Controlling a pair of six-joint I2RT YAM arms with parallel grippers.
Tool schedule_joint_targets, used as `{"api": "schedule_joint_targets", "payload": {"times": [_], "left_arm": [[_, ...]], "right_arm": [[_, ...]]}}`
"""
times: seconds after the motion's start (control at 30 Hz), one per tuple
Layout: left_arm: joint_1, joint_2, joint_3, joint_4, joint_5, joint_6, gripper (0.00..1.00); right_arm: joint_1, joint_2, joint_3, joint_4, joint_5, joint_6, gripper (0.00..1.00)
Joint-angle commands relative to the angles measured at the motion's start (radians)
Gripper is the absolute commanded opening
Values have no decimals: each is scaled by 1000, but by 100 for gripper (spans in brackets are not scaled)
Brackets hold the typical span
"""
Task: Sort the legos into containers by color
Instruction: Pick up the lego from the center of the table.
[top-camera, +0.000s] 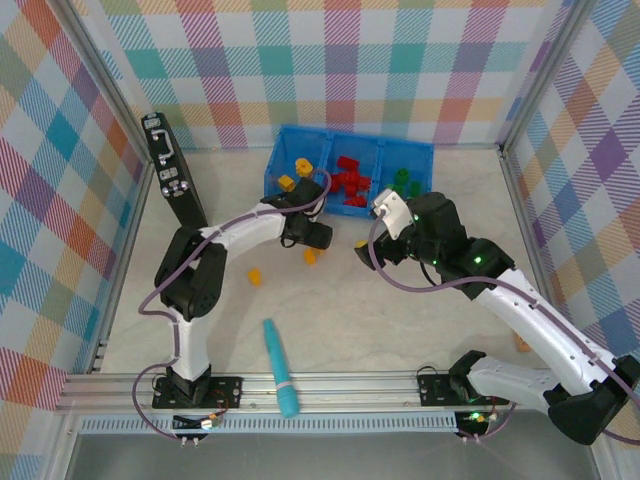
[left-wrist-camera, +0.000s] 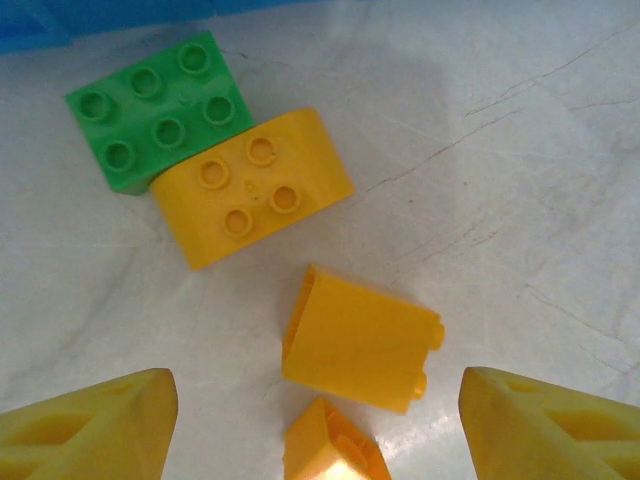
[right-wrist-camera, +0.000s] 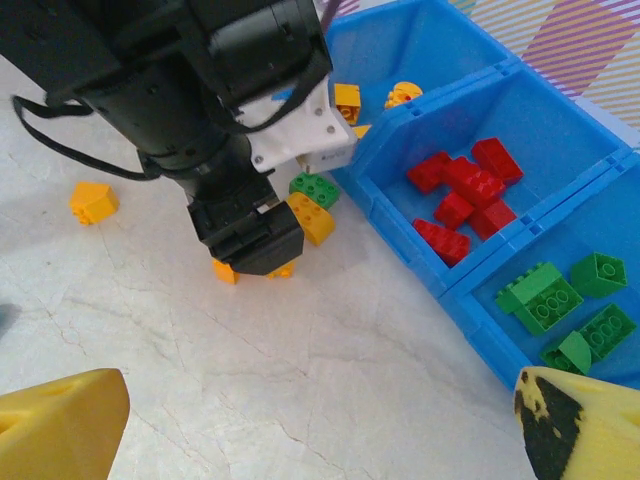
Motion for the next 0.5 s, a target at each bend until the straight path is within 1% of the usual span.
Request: {"api": "schedule_joint_targets", "payload": {"times": [0.0, 0.1, 0.2, 0.27, 0.3, 0.47], "left_arm": [[-10, 57, 47, 17, 26, 13, 73], [-17, 88, 54, 30, 36, 13, 71], [-19, 110, 61, 44, 45, 6, 60], [-19, 119, 65, 50, 43, 3, 49], [-19, 125, 68, 47, 45, 3, 45], [-19, 111, 62, 19, 28, 3, 34]], "right_arm": [[5, -7, -3, 23, -9, 1, 99], [5, -8, -4, 20, 0, -6, 99], [4, -10, -6, 21, 7, -12, 99], [4, -8, -7, 24, 8, -13, 99], [4, -7, -9, 27, 9, -15, 99], [3, -10, -12, 34, 20, -24, 99]]}}
